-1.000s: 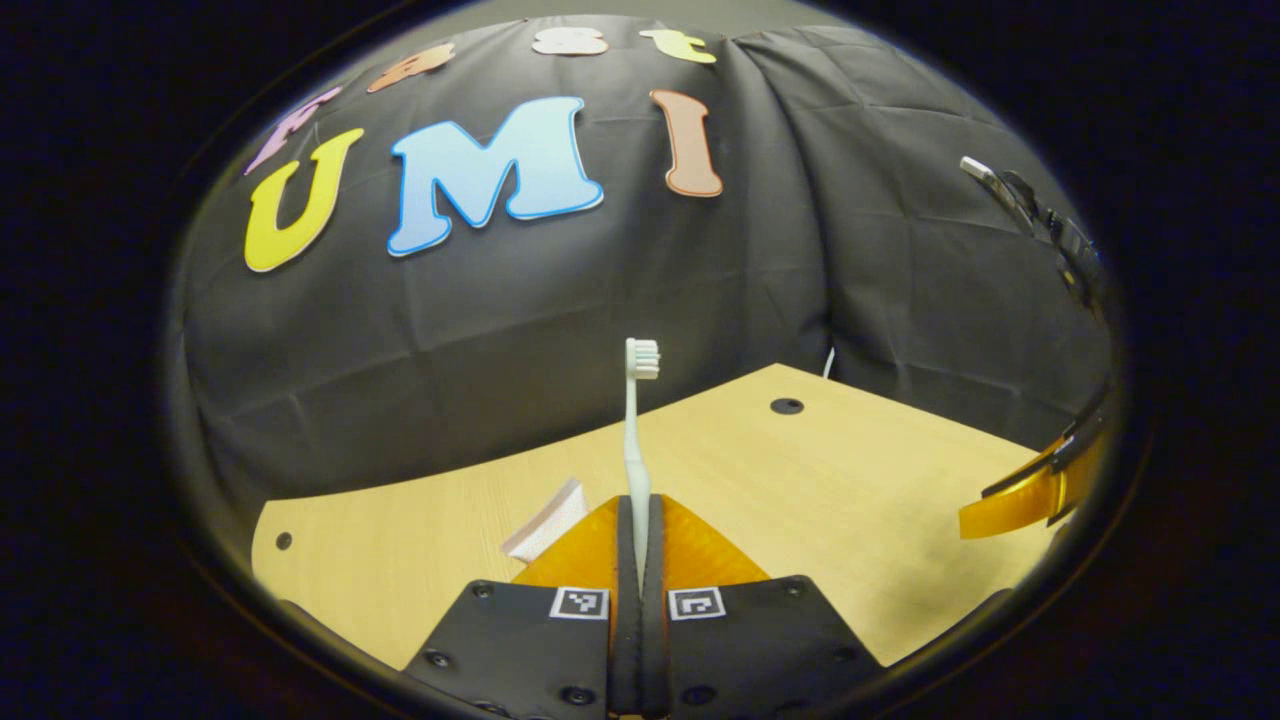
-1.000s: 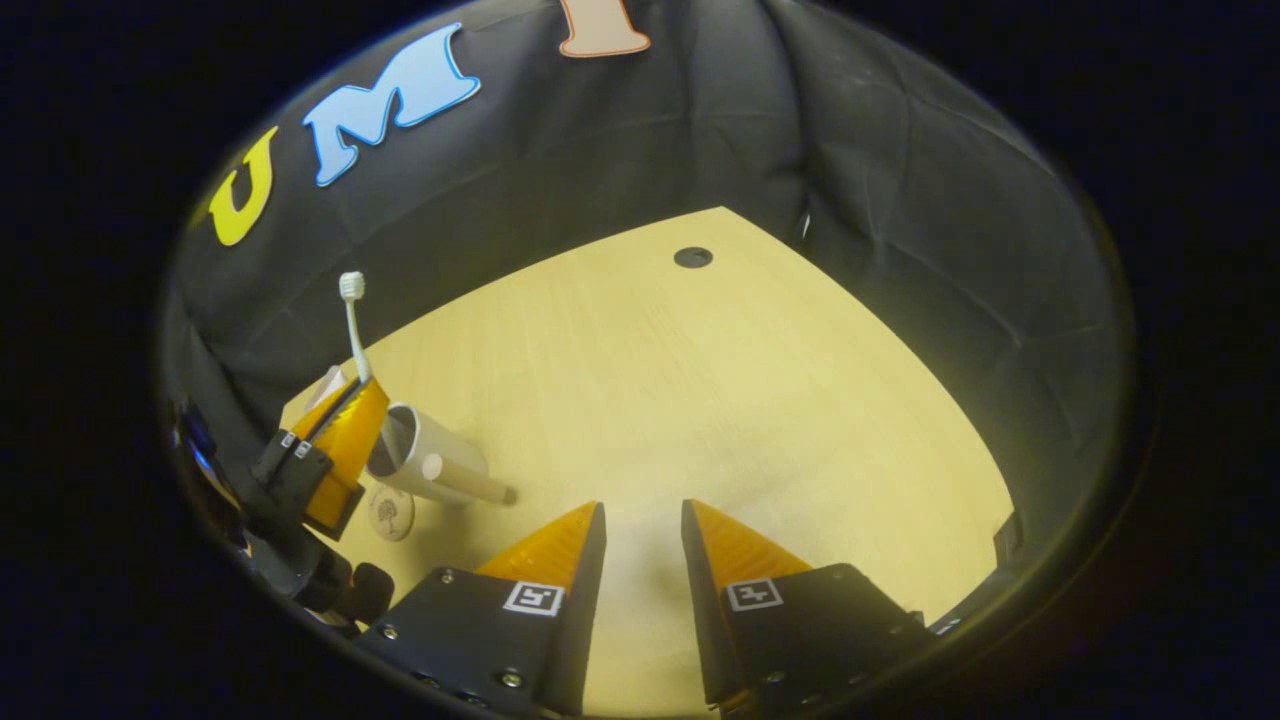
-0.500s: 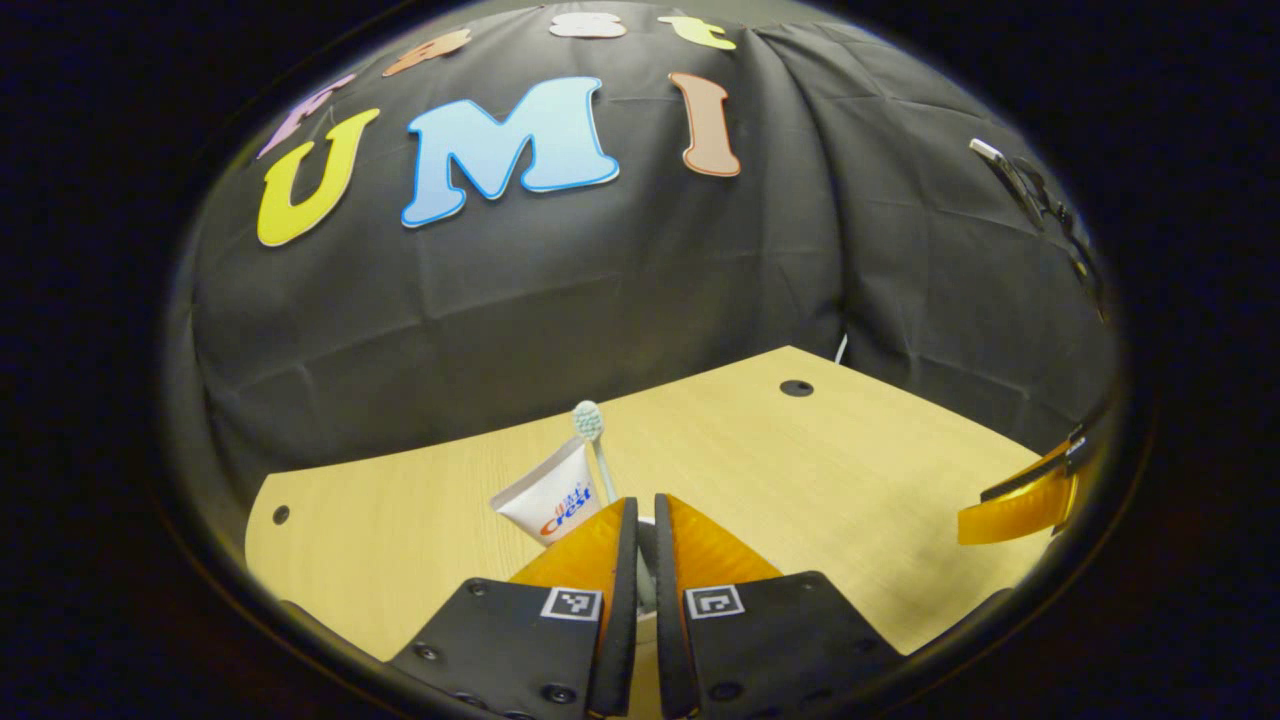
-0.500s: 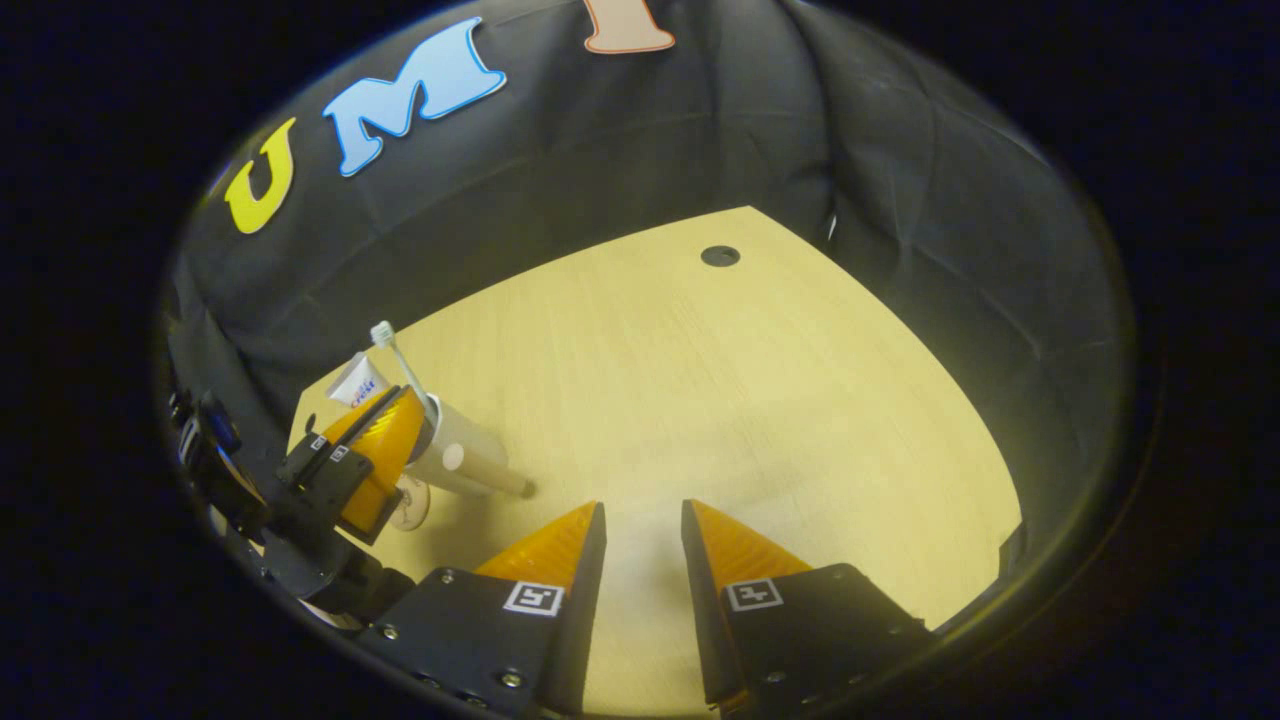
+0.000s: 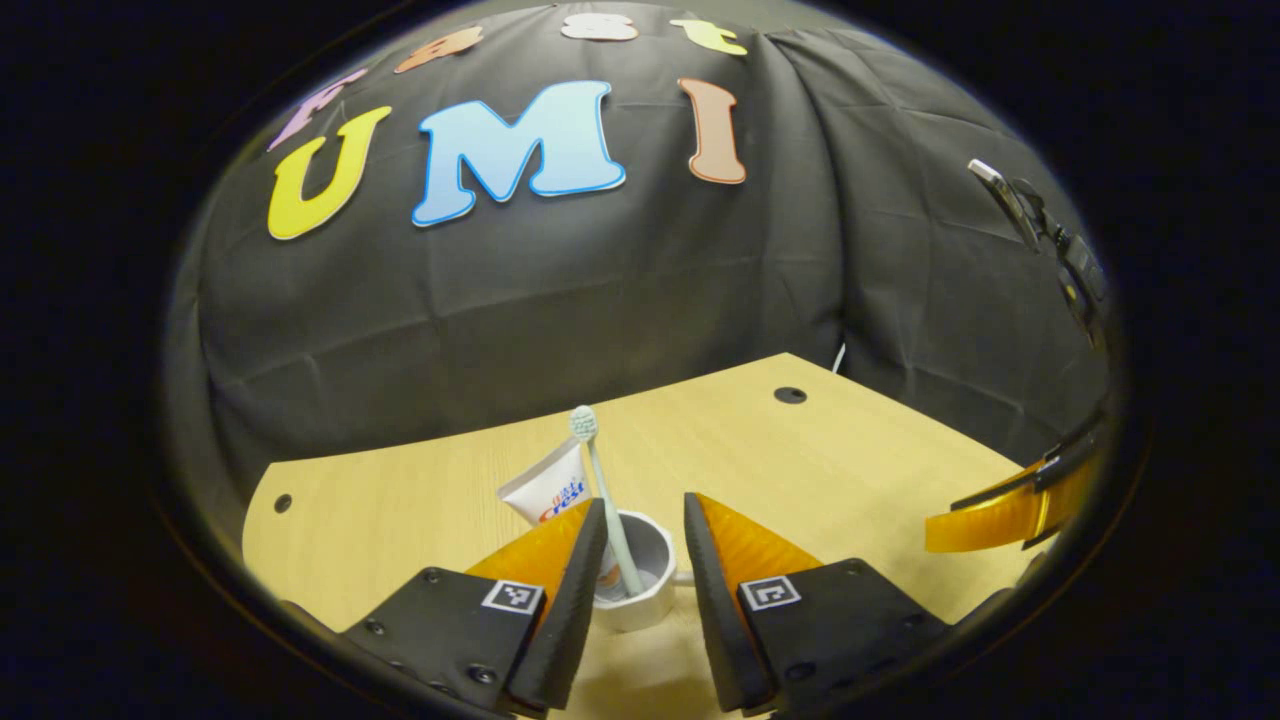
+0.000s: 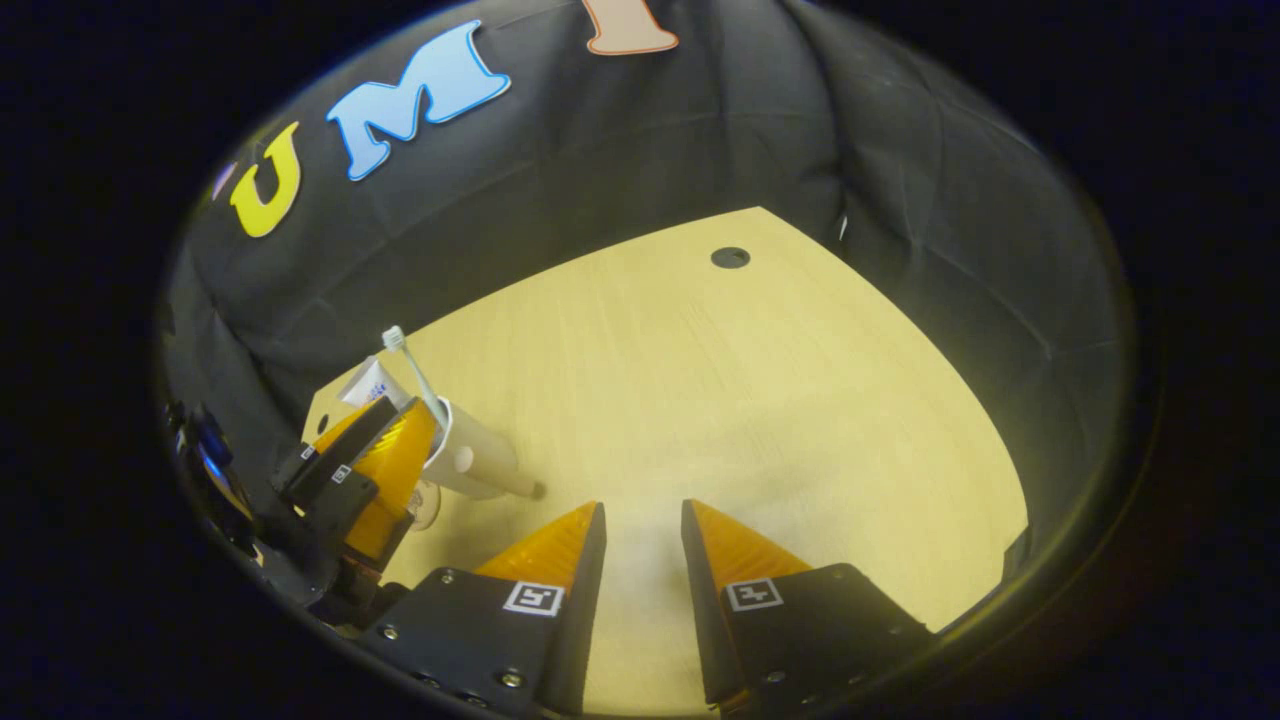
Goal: Put the toothbrush and toothpaste on the desktop into the cup, then pick up the cup and place it on the coaster on the desktop.
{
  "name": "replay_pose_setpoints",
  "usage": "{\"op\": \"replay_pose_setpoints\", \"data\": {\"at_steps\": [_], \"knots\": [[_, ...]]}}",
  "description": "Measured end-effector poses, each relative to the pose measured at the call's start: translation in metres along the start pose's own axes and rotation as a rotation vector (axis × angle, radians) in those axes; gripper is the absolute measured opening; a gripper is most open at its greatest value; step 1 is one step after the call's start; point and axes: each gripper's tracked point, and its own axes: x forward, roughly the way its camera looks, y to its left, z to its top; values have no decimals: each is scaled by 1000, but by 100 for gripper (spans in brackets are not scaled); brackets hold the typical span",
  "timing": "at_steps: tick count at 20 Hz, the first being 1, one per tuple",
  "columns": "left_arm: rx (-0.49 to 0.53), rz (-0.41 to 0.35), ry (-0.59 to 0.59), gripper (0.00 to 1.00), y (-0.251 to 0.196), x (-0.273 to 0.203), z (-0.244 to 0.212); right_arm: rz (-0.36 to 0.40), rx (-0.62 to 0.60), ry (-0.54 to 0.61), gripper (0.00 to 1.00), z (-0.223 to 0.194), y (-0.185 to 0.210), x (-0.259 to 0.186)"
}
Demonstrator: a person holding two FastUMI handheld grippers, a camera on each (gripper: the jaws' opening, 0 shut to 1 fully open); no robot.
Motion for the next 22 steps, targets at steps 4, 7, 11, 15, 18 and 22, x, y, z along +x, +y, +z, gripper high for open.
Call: {"op": "replay_pose_setpoints", "data": {"at_steps": [4,7,11,15,18,22], "knots": [[-32,5,-5,76,0,-18,5,49,-56,-1,44,4,15,-1],[-55,30,10,91,9,-35,0,97,-87,-4,41,9,29,0],[-89,75,42,92,27,-58,-11,145,-146,10,44,13,43,5],[-117,129,75,92,50,-81,-25,185,-234,34,41,17,56,9],[-126,172,105,92,67,-96,-39,213,-311,51,41,21,69,13],[-149,224,155,92,87,-118,-62,248,-413,89,44,21,89,21]]}}
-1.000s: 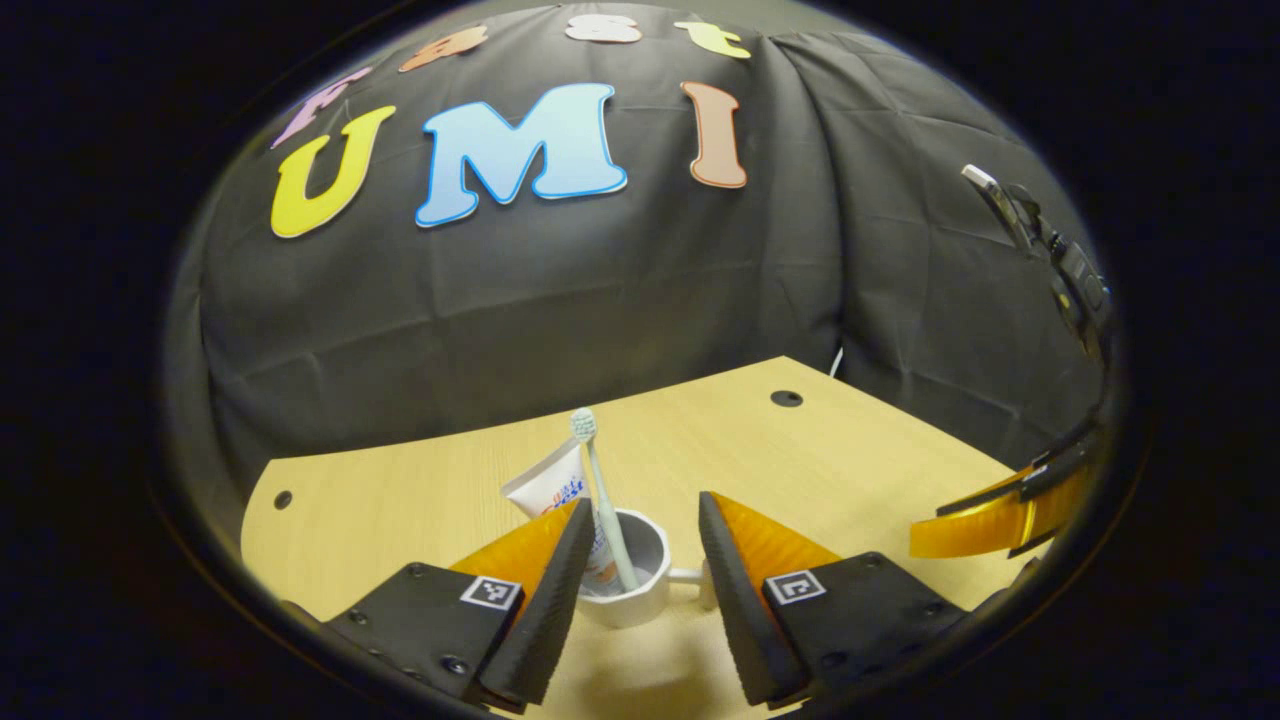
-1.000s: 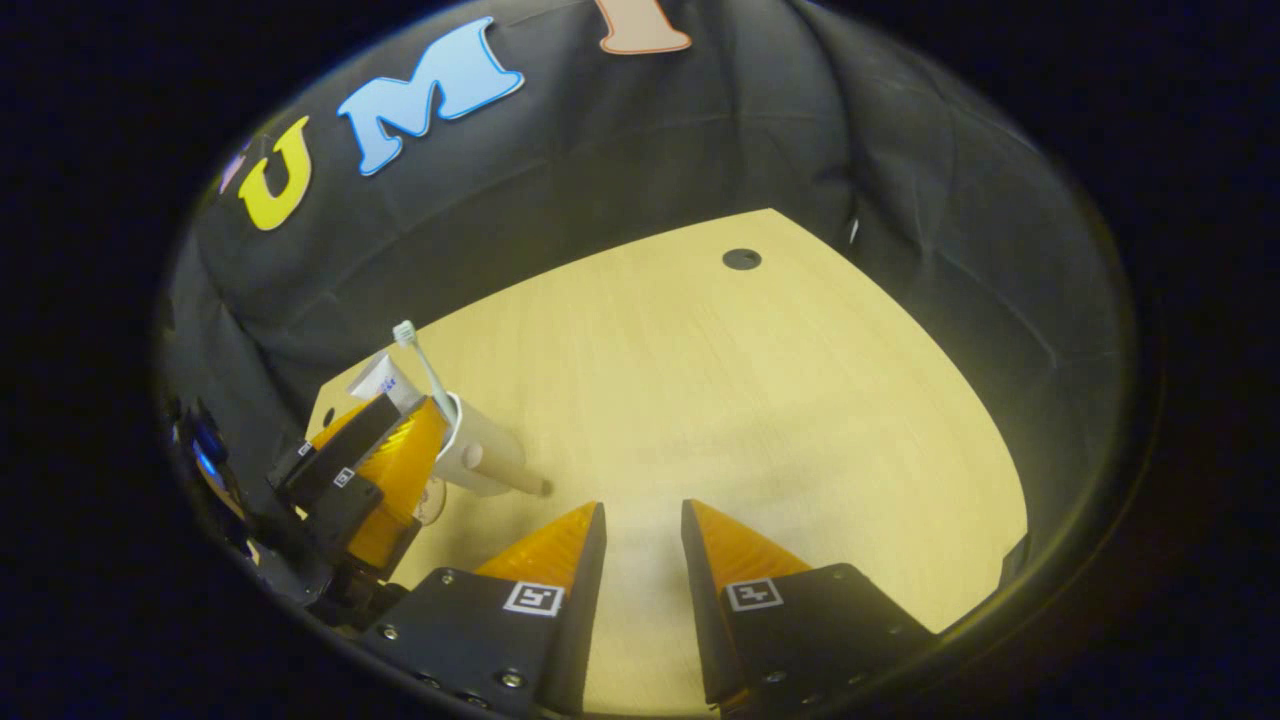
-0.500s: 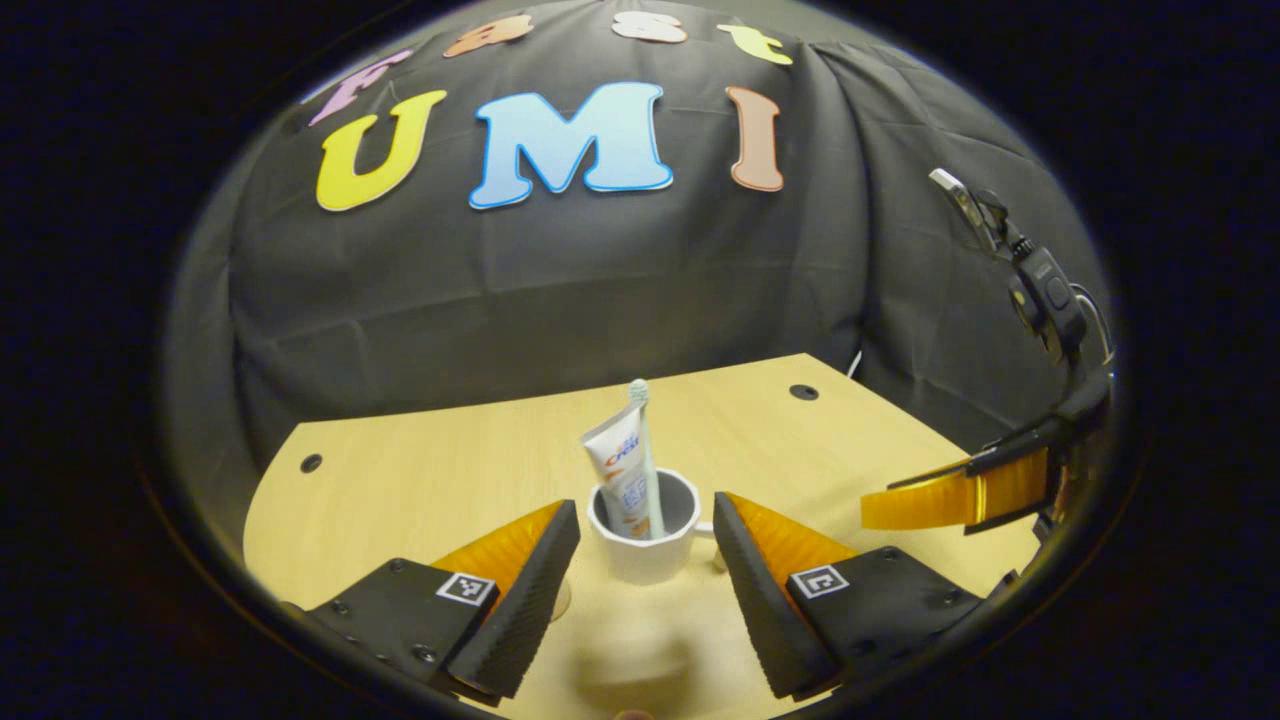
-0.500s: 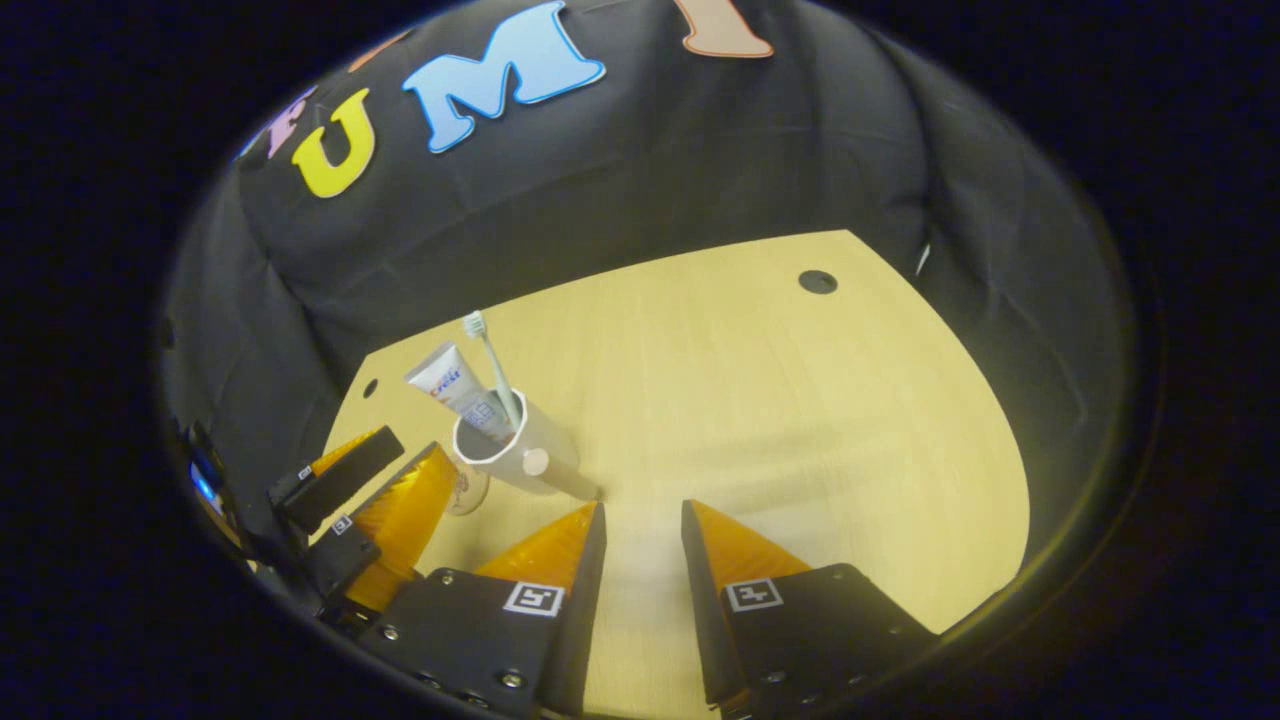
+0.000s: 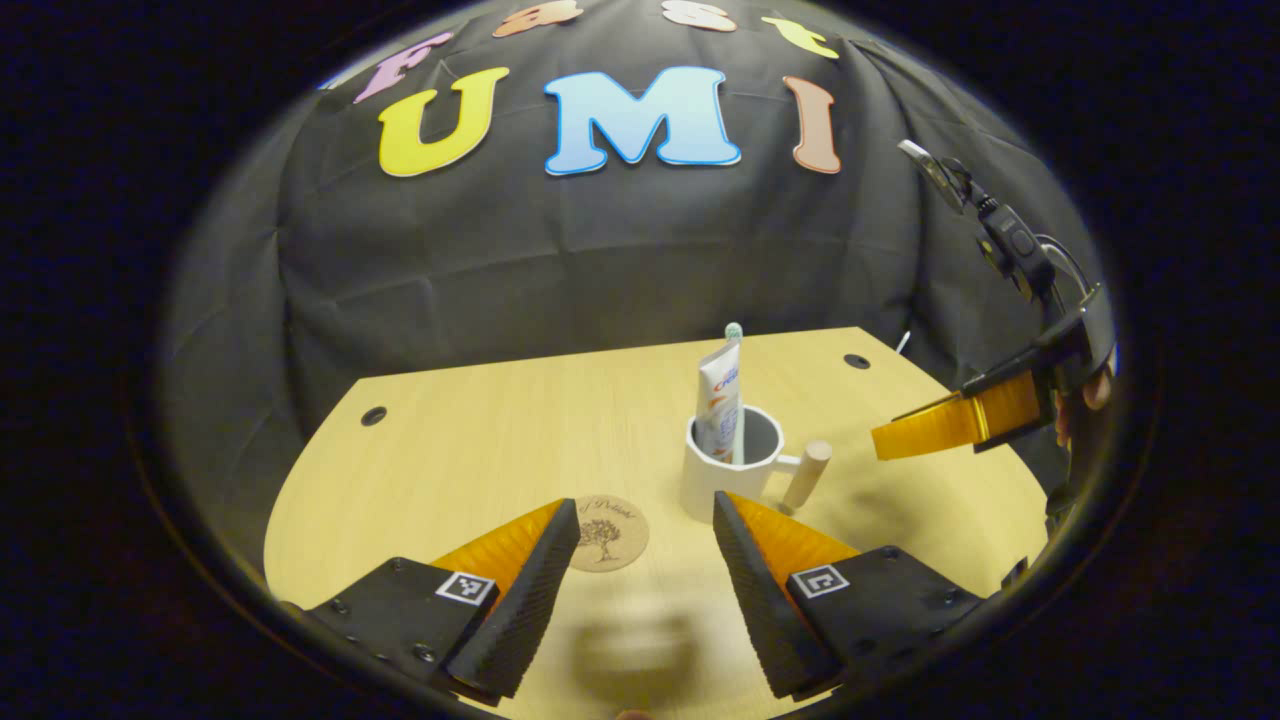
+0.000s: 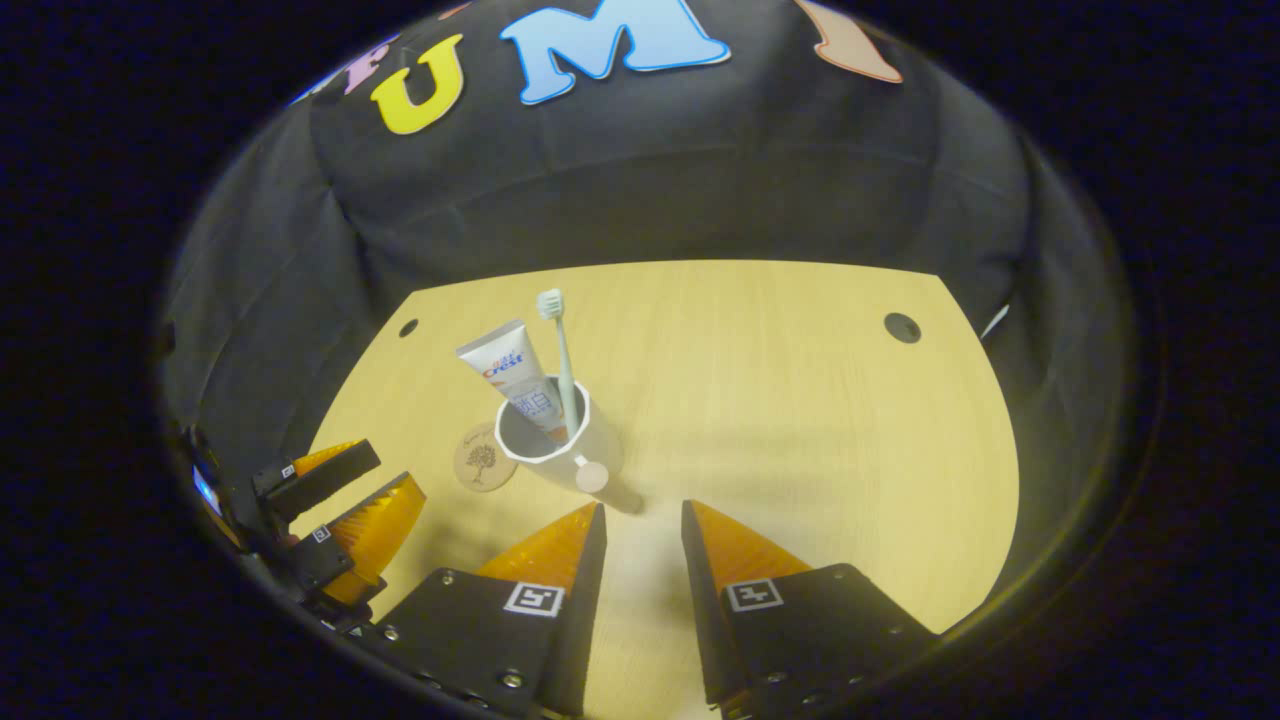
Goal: Put the toothbrush and toothpaste on the desktop into the cup, then pick up the cup and place it on the coaster on the desktop.
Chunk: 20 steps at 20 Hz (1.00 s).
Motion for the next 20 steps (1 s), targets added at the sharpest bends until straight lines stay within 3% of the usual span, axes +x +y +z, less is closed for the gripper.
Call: {"op": "replay_pose_setpoints", "data": {"at_steps": [4,5,6,8,9,10,11,12,18,19,20], "knots": [[-16,40,68,92,18,-12,-30,51,-60,46,41,13,16,11],[-20,47,85,92,21,-15,-39,55,-85,59,47,14,18,15],[-23,54,98,92,25,-18,-46,53,-120,68,59,17,20,20],[-30,61,123,94,29,-25,-59,46,-191,97,59,18,23,24],[-33,64,135,92,31,-27,-66,49,-217,117,53,17,24,25],[-38,67,148,92,32,-30,-72,50,-241,141,59,16,26,27],[-42,69,160,92,33,-31,-78,51,-264,164,54,15,27,30],[-48,70,176,92,33,-32,-85,53,-287,189,59,14,28,31],[-77,101,257,91,41,-39,-120,60,-416,276,59,4,36,54],[-82,108,264,91,43,-41,-122,55,-437,288,54,4,36,57],[-86,116,270,93,45,-45,-125,52,-452,302,58,3,36,60]]}}
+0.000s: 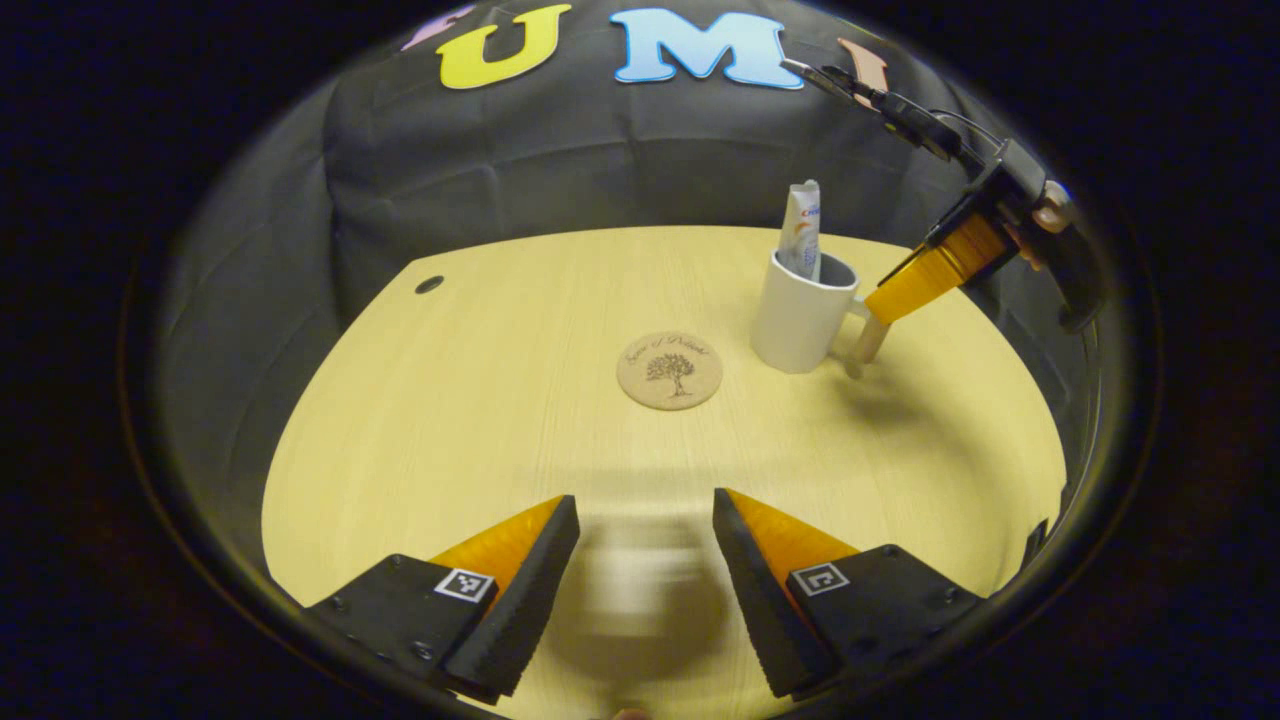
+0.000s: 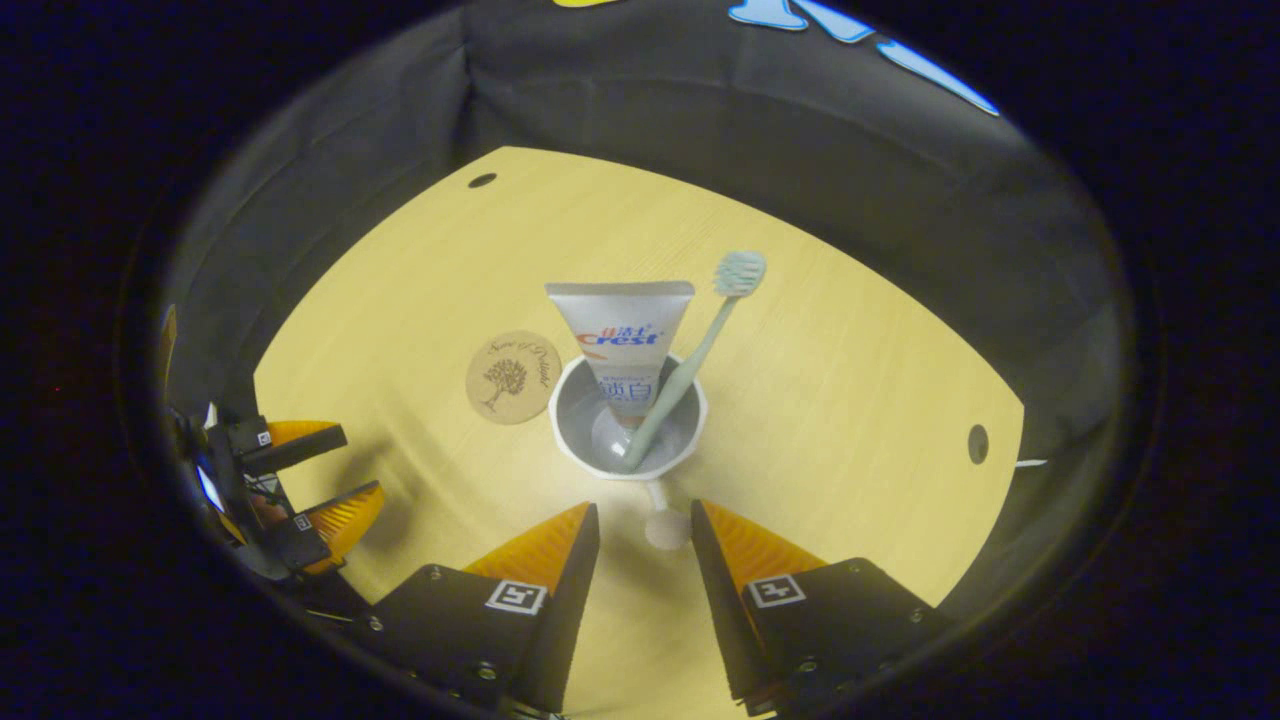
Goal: Put the toothbrush and toothpaste on the desktop into the cup, then pick up the cup and place it on the coaster on the desktop.
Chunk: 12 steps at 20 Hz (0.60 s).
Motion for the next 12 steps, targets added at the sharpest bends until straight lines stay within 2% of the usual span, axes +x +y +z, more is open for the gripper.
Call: {"op": "replay_pose_setpoints", "data": {"at_steps": [2,3,4,6,7,8,12], "knots": [[-12,15,8,93,5,-5,-4,3,-24,34,58,-1,-2,8],[-18,22,12,92,8,-7,-6,6,-33,52,54,-2,-3,12],[-25,30,16,93,10,-6,-9,11,-39,70,58,-3,-4,14],[-38,46,23,93,15,-5,-13,28,-52,98,53,-3,-4,21],[-45,53,26,93,17,-4,-14,34,-57,113,53,-4,-5,25],[-51,60,28,91,18,-3,-16,37,-64,122,58,-4,-5,27],[-70,86,43,93,27,-8,-22,51,-69,152,56,-7,-7,41]]}}
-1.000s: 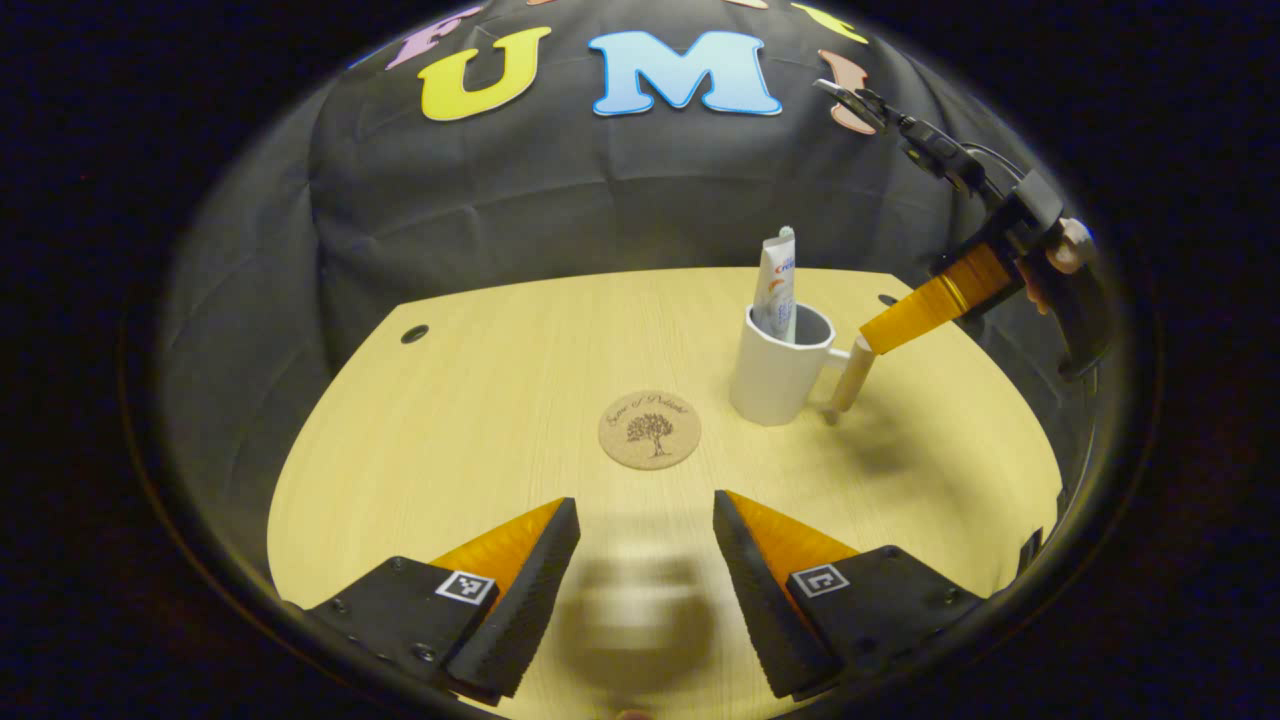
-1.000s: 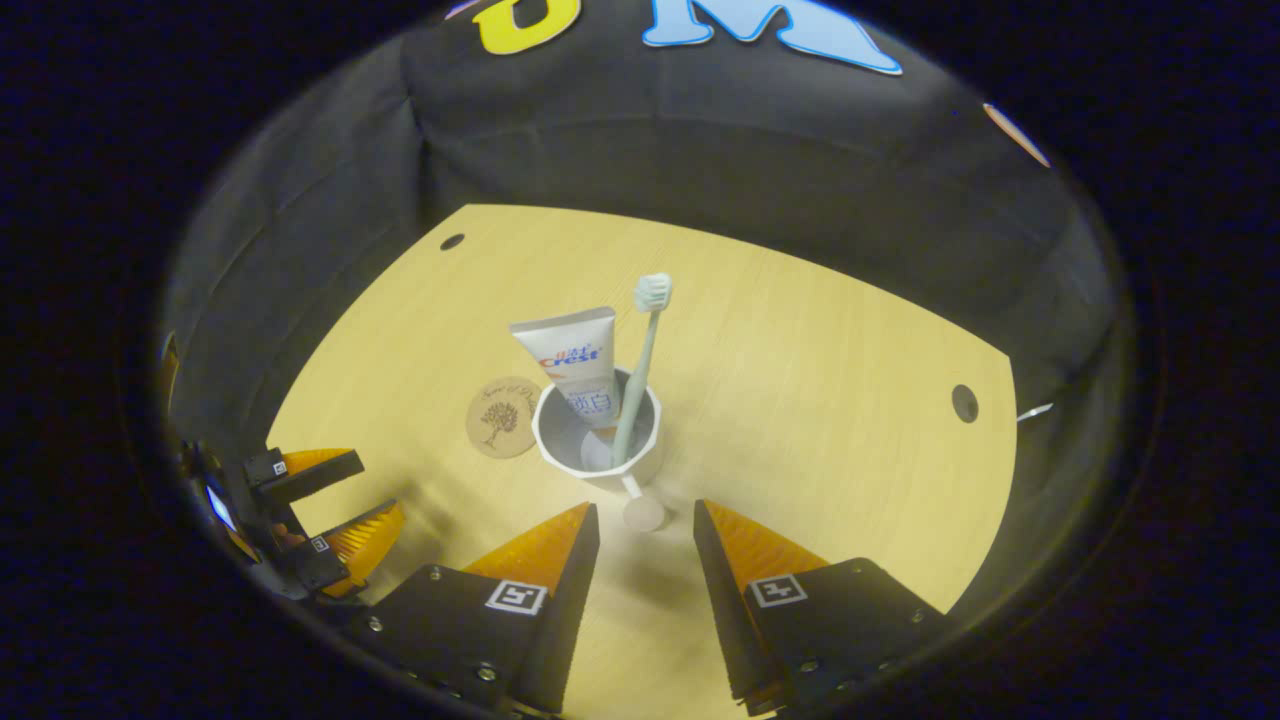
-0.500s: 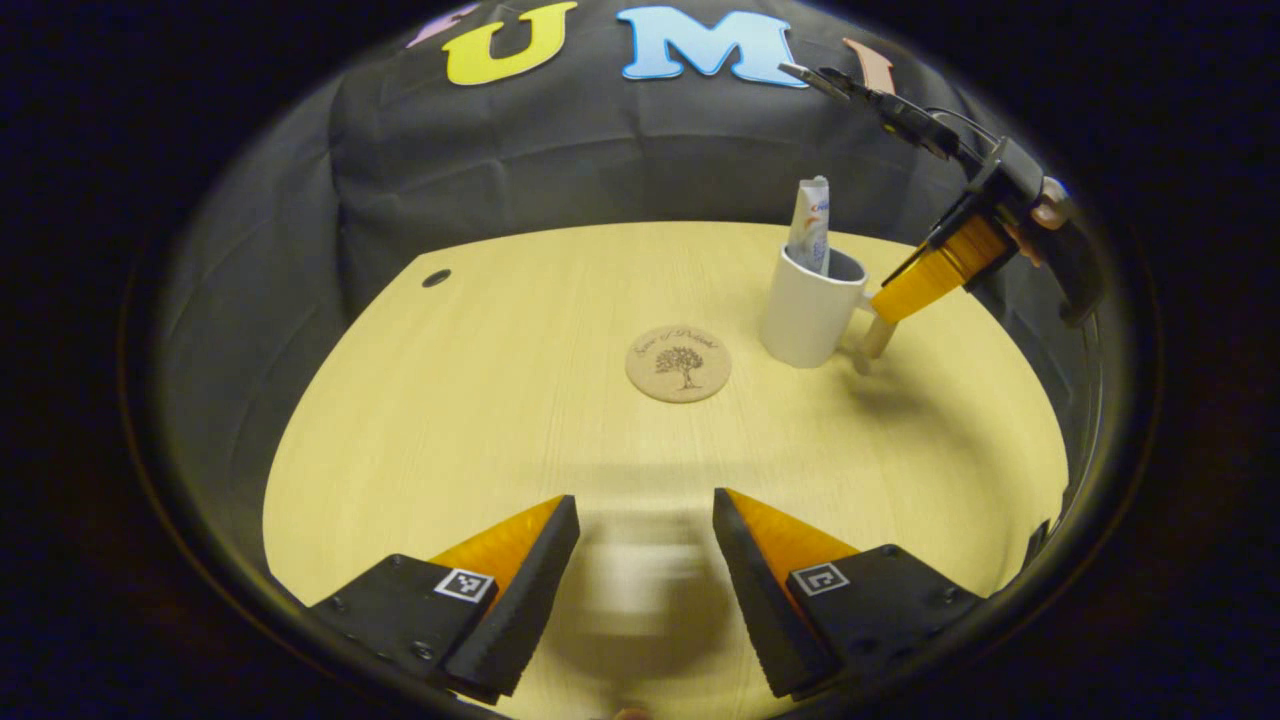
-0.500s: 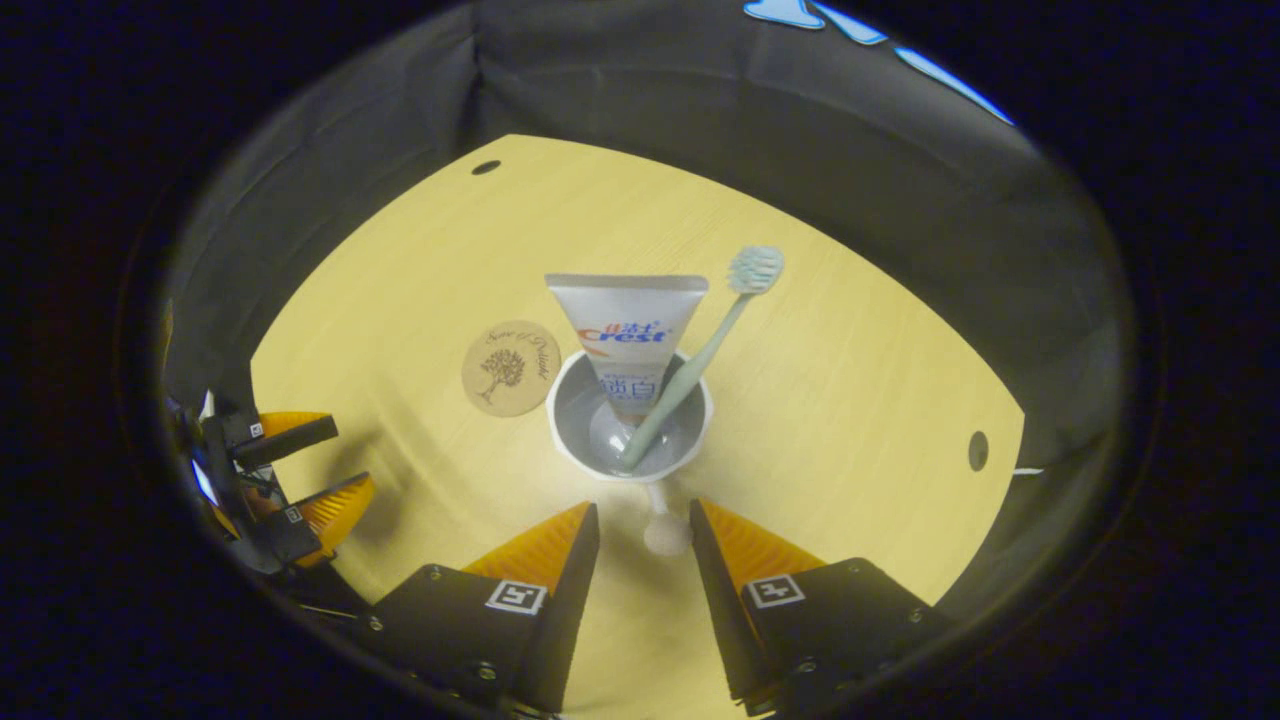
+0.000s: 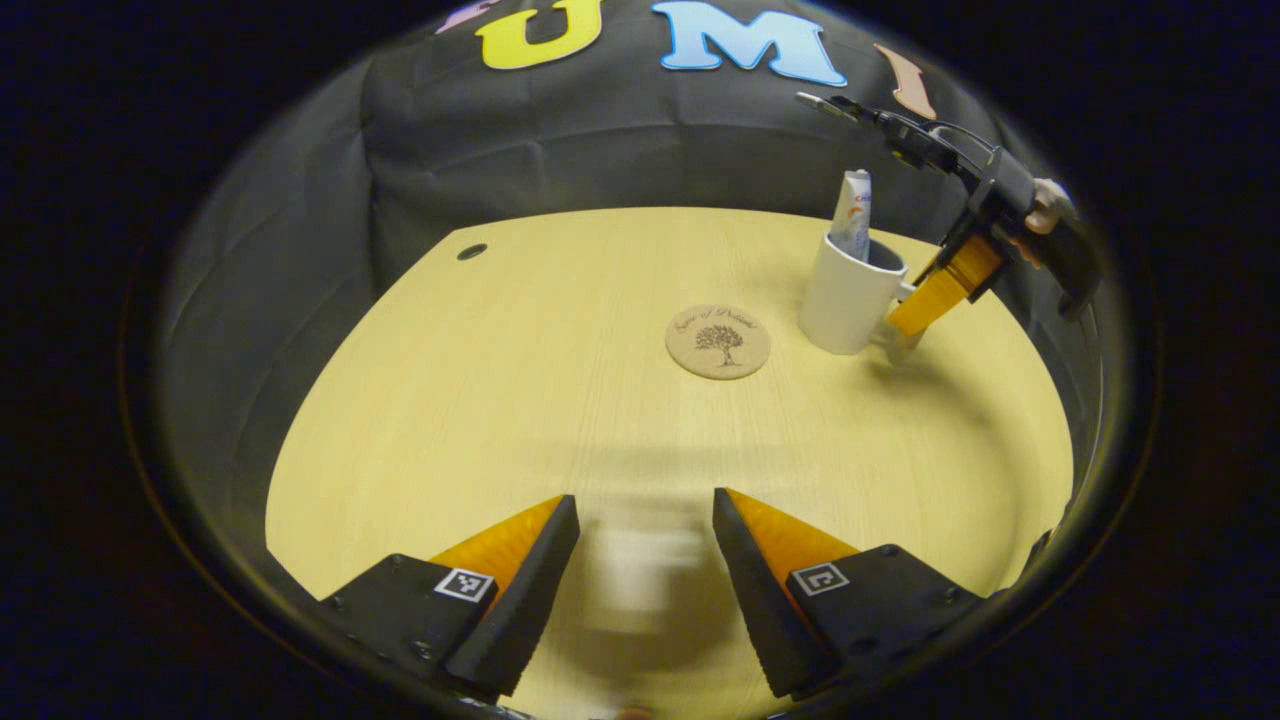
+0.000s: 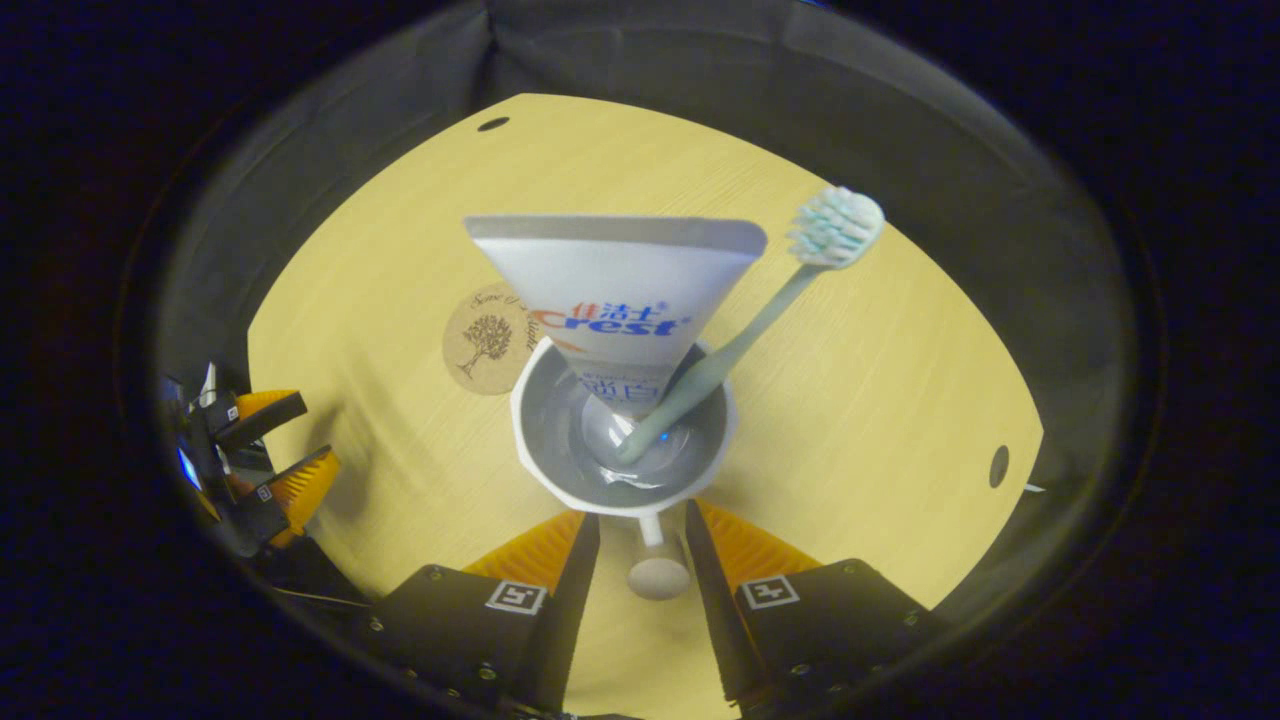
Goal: Put the toothbrush and toothpaste on the desktop into the cup, then pick up the cup and place it on the coaster on the desktop.
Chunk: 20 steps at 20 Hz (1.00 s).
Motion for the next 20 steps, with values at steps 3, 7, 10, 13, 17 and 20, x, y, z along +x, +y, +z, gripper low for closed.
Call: {"op": "replay_pose_setpoints", "data": {"at_steps": [3,7,10,13,17,20], "knots": [[-12,11,9,93,0,5,-1,6,-9,11,56,0,2,8],[-20,17,17,93,-1,6,-5,19,-11,18,28,-1,2,10],[-19,14,22,93,-3,8,-4,16,-21,19,26,-1,2,7],[-11,10,19,93,-8,12,-3,13,-22,-4,23,1,2,6],[-7,4,21,93,-12,9,-5,20,-10,-19,18,4,2,5],[-13,1,16,93,-12,9,-4,24,-12,-22,18,3,5,5]]}}
